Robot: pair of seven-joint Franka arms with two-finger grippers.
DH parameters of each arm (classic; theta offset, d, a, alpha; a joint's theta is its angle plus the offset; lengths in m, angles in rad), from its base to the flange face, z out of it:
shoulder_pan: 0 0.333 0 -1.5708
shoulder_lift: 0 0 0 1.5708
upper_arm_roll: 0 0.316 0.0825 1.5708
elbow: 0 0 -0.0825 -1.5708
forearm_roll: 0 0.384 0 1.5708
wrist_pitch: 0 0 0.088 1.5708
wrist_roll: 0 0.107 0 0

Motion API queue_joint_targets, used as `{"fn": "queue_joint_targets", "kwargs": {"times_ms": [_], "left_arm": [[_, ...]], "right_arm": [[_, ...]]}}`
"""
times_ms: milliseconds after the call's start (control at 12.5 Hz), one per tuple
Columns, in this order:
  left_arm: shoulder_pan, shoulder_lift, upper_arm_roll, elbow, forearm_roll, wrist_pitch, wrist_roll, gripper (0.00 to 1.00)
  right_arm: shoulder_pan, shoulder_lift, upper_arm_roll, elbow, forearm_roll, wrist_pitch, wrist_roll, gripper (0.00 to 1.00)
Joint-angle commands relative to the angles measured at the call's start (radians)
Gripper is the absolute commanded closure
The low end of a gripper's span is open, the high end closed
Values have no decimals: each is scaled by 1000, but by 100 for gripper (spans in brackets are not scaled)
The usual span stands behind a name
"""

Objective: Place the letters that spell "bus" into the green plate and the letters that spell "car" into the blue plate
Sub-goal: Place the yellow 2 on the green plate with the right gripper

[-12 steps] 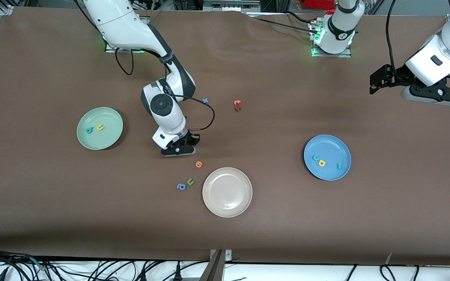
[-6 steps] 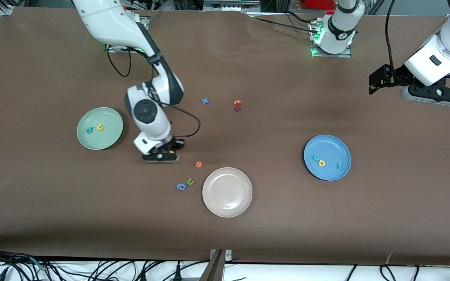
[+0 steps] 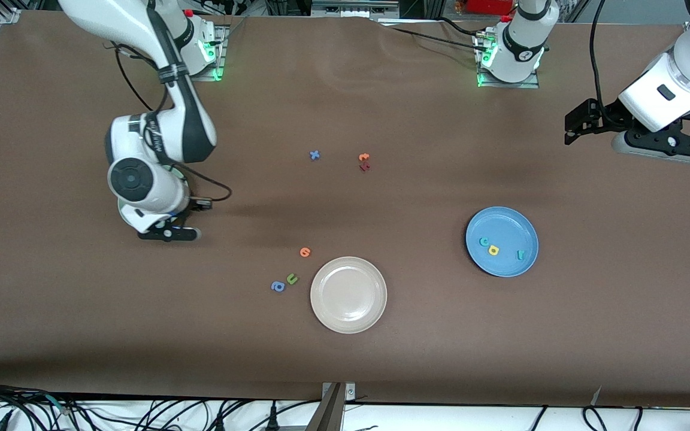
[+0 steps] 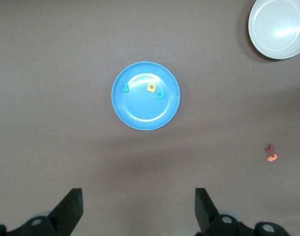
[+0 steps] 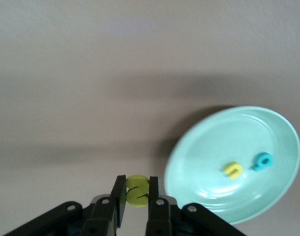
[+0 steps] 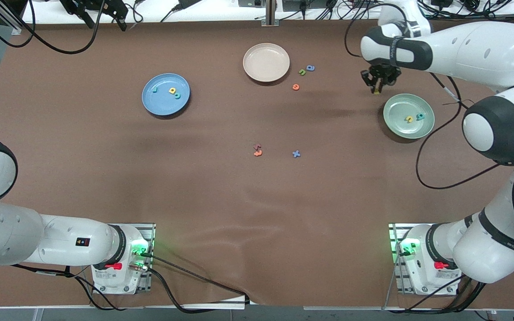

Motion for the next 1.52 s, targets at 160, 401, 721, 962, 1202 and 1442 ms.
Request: {"fn": "queue_joint_targets", "kwargs": {"times_ms": [160, 401, 721, 962, 1202, 1442], "left_arm": [[-6, 17, -2, 34, 24, -19, -15, 0], [-6, 17, -2, 34, 24, -19, -15, 0], [-6, 17, -2, 34, 24, -19, -15, 0], [-6, 17, -2, 34, 25, -19, -16, 0], [-7, 17, -2, 36, 25, -19, -16, 0], [-7, 17, -2, 36, 25, -19, -15, 0]], "right_arm": [[1, -47, -84, -242, 7, 197, -188, 100], [-26, -26, -85, -291, 8, 284, -231, 100], [-39, -22, -83, -308, 67, 292, -244, 36], [-39, -61, -85, -292, 73, 259, -242, 9], [-39, -120, -108, -140, 76, 52, -218, 2], [-39, -119, -149, 88, 76, -224, -196, 2]]}}
